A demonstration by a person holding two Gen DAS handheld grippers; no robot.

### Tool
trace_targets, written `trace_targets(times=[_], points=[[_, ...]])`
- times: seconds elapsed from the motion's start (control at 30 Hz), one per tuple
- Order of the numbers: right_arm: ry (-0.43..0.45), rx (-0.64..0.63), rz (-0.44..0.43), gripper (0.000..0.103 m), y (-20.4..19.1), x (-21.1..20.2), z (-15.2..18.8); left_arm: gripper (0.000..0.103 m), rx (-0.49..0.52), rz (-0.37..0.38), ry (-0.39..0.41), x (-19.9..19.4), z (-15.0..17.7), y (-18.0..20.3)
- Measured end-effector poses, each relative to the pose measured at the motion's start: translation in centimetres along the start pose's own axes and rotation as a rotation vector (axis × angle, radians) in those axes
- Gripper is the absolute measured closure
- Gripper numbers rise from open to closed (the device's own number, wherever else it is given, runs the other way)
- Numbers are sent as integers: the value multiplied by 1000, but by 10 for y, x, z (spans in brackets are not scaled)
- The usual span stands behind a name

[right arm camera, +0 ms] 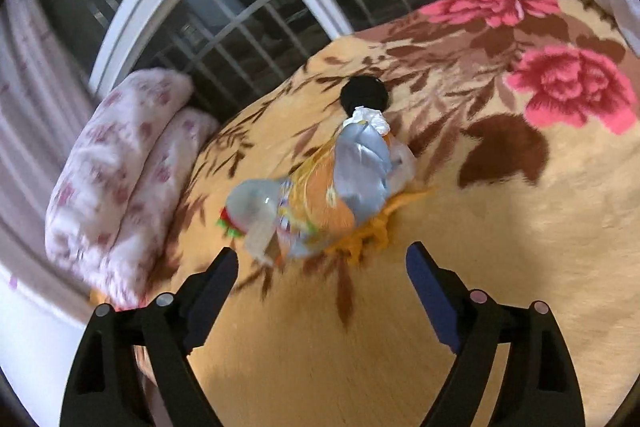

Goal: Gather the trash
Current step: 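Grasp the wooden block with the left tool while the right tool grasps the orange snack bag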

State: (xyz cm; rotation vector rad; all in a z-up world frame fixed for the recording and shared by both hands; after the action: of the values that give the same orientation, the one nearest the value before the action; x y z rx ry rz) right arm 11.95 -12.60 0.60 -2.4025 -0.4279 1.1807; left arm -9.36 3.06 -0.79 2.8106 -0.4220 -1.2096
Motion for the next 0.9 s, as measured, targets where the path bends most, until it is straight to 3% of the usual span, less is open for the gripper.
trace_targets(times=[0.27,0.3,0.33,0.37,0.47,0.63,0.9], points=[[18,143,51,19,-4,53,-16,20,-64,46,-17,10,2,-15],[23,144,61,24,-6,56,-17,20,-71,49,-16,9,3,-16],[17,133,74,43,-9,58,-17,20,-75,48,-15,10,3,-16],[10,122,83,44,-12,57,-16,20,-76,43,-14,10,3,-17],[48,89,84,45,-16,37,-12,20,-78,30,-10,10,-1,-19],[102,45,-21,45,-3,-24,-9,20,-115,33,-5,15,-15,-28],[129,-25,-2,45,48,-100,26,20,-234,35,-25,68,-82,-59]])
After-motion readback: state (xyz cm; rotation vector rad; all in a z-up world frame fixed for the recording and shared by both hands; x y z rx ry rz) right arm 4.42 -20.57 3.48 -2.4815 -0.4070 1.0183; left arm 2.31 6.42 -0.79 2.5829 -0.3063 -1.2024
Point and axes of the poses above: each gripper's, at about its wrist camera, not at the fingertips, and x roughly the way its jaws point, y to its right, z to its underside, the point moved 1 cm from there along x, roughly the way its jaws point, and after that the axes turned 6 degrees about z, right-handed, at the moved point
